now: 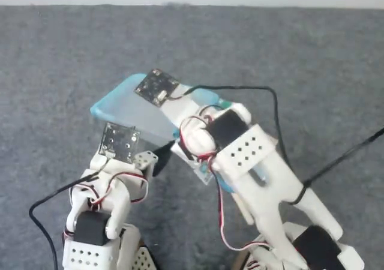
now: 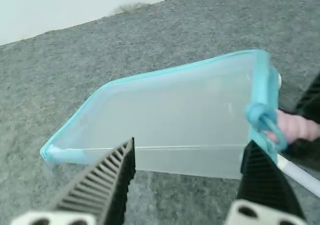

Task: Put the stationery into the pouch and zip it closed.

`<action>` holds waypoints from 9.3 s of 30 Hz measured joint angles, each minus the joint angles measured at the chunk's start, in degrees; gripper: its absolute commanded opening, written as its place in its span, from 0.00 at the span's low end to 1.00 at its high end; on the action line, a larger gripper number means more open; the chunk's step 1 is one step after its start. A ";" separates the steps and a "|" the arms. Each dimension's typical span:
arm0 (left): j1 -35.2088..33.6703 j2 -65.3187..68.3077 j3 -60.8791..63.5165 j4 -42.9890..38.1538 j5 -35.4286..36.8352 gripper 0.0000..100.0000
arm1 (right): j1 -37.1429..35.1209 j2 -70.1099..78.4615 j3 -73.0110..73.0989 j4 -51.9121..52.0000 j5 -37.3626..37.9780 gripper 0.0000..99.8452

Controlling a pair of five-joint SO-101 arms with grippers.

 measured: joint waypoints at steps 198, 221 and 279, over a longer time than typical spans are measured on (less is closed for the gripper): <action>-1.23 -0.53 -11.60 5.98 -1.05 0.41 | 0.09 -15.47 6.15 -0.62 3.34 0.01; -0.97 -0.53 -14.95 8.79 -1.05 0.41 | 6.15 -15.47 6.15 -5.89 5.10 0.01; 0.26 -0.26 -3.16 1.85 -2.37 0.41 | 5.36 -15.38 11.78 -7.74 4.75 0.01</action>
